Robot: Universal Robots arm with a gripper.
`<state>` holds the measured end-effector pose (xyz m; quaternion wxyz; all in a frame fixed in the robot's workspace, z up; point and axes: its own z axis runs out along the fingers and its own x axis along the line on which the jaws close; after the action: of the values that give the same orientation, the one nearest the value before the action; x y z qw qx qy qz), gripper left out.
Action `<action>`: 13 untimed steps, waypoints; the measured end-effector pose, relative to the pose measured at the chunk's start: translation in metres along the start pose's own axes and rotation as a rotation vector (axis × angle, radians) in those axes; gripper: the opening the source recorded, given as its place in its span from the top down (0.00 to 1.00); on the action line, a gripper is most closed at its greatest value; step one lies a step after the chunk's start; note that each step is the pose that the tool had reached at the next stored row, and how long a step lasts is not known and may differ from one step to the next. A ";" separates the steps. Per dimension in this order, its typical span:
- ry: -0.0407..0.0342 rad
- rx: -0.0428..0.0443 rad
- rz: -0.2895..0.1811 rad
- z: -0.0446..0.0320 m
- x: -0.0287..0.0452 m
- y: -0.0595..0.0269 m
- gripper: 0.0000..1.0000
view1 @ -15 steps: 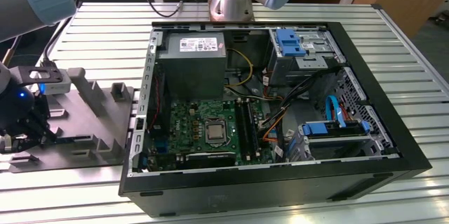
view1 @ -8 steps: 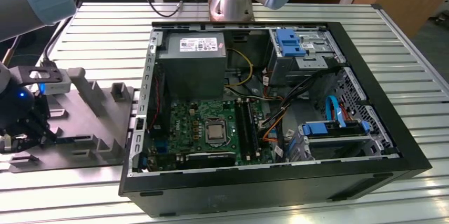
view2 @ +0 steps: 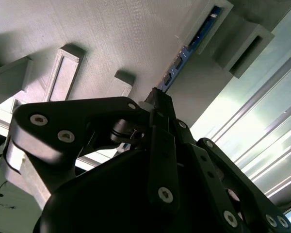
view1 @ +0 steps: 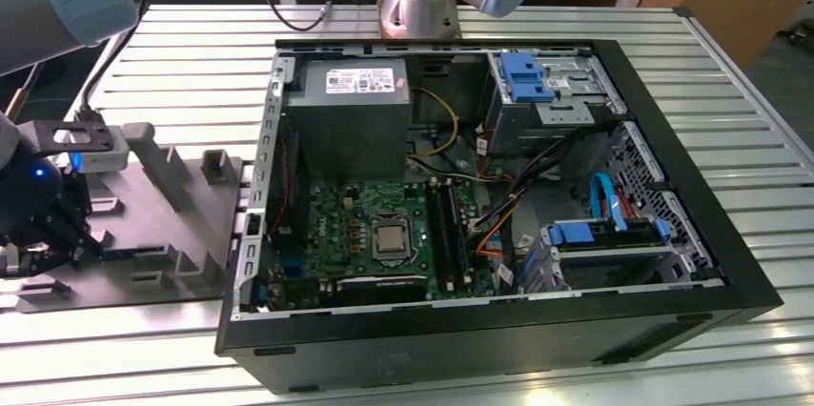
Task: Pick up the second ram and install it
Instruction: 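Pick up the second ram and move it above second insertion slot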
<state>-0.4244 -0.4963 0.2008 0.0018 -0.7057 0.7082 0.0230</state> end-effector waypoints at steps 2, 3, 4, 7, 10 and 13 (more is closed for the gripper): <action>0.0001 -0.0002 0.000 -0.0012 0.0000 0.0001 0.89; 0.0001 -0.0002 0.000 -0.0023 -0.0001 0.0001 0.89; 0.0000 0.0000 0.000 -0.0029 -0.0001 0.0001 0.89; -0.0001 0.0001 0.000 -0.0029 -0.0001 0.0001 0.89; 0.0000 0.0000 0.000 -0.0030 -0.0001 0.0001 0.89; 0.0000 0.0000 0.000 -0.0030 -0.0001 0.0001 0.89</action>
<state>-0.4245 -0.4963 0.2039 0.0018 -0.7057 0.7082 0.0230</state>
